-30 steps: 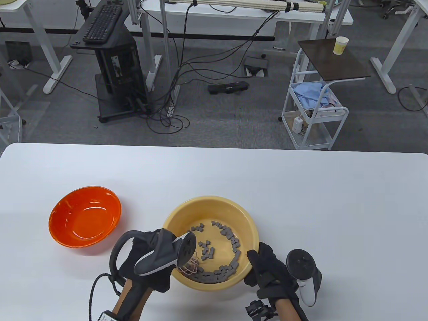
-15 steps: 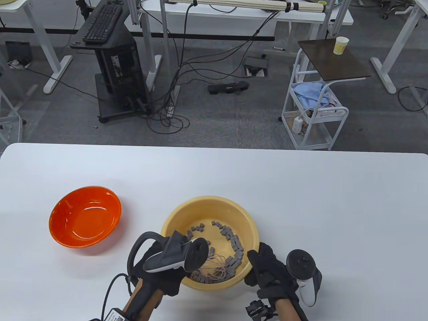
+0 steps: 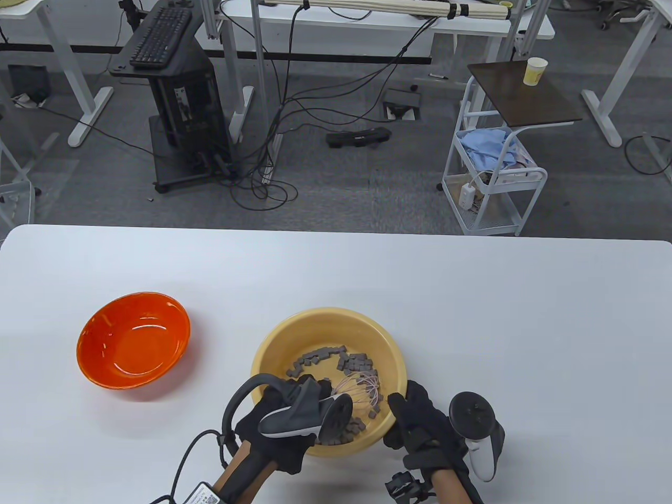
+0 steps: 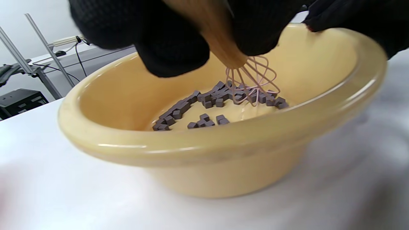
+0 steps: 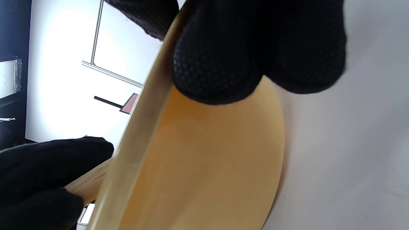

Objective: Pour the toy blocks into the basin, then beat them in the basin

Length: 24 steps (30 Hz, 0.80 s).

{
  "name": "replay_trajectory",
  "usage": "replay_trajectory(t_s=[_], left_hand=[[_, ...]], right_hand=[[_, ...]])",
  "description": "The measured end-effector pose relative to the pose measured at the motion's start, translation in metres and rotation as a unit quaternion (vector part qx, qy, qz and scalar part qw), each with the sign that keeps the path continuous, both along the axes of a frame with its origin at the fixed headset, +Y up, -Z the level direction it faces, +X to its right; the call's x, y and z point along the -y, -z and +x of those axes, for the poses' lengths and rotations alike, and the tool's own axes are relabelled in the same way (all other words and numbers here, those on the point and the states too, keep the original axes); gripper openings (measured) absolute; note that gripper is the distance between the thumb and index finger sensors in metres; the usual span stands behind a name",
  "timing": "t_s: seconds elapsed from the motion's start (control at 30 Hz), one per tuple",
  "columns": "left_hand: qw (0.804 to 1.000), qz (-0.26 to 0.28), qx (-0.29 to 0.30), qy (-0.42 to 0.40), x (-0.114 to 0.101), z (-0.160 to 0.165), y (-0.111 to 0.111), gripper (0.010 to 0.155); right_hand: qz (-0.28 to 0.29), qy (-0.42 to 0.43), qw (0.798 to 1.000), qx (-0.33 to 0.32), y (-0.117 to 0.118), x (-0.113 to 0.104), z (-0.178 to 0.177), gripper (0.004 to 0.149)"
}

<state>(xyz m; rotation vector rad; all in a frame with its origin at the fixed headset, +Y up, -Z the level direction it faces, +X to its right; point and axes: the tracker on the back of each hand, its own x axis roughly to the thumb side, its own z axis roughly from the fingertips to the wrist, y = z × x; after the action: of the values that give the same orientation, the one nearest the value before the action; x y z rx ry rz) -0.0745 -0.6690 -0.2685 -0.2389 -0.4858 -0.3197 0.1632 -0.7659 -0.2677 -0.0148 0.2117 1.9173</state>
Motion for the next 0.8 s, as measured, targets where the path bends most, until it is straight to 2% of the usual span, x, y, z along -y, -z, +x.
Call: replay_trajectory(t_s=[0.2,0.33,0.6,0.8], left_hand=[[0.998,0.051,-0.037,0.022,0.008,-0.008,0.008,0.053],[0.996,0.055,-0.065,0.025,0.006,-0.02,0.015,0.054],[0.99,0.023,-0.135,0.023,-0.015,-0.048,0.022,0.05],[0.989,0.042,-0.138,0.031,-0.03,-0.053,0.017,0.047]], right_hand=[[0.001,0.004,1.0,-0.006,0.0,0.001,-0.003,0.064],[0.0,0.007,1.0,-0.007,0.0,0.001,-0.003,0.064],[0.001,0.007,1.0,-0.006,0.0,0.001,-0.003,0.064],[0.001,0.005,1.0,-0.007,0.0,0.001,-0.003,0.065]])
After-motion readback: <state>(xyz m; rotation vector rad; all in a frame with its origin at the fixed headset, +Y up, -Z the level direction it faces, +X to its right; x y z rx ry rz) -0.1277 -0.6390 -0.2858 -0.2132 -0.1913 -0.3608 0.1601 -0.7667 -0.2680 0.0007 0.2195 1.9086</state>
